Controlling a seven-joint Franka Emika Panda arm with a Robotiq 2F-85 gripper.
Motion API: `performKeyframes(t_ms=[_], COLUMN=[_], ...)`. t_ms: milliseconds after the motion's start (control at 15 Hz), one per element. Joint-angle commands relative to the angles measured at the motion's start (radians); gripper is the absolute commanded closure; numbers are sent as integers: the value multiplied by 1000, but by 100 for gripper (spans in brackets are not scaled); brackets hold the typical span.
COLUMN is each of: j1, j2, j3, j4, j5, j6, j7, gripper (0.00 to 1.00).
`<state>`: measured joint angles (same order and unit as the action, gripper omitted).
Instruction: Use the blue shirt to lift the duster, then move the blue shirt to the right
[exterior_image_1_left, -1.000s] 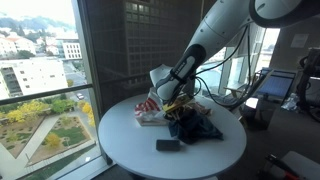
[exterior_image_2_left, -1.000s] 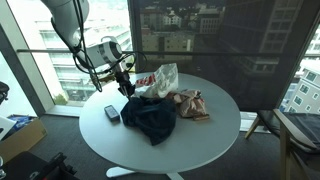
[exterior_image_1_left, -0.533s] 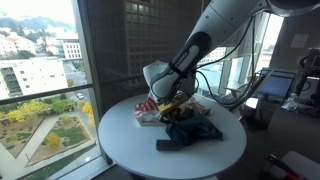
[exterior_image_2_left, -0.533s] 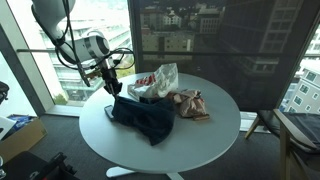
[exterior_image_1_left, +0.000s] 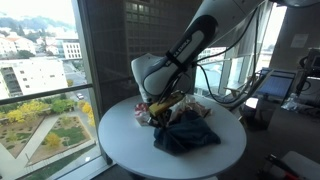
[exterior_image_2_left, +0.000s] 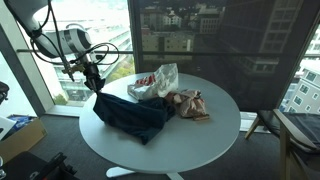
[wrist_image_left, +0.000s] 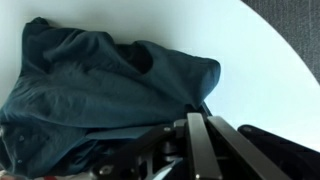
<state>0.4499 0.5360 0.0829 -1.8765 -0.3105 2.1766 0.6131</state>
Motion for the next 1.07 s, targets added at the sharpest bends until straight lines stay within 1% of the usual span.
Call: performKeyframes(t_ms=[0, 200, 267, 400, 533, 733, 867, 933, 1000], j1=[19, 21, 28, 37, 37, 39, 29, 19, 2], j2=[-6, 27, 38, 64, 97, 133, 155, 162, 169], j3=[4, -2, -9, -25, -33, -34, -22, -11, 11], j4=[1, 20, 26, 36, 57, 78, 91, 95, 102], j5=[-42, -66, -83, -117, -117, -89, -56, -31, 15], j6=[27, 94, 127, 196, 249, 311, 324, 319, 288], j7=[-27, -30, -22, -13, -15, -26, -53, -70, -102], gripper=[95, 96, 97, 97, 99, 99, 99, 95, 71])
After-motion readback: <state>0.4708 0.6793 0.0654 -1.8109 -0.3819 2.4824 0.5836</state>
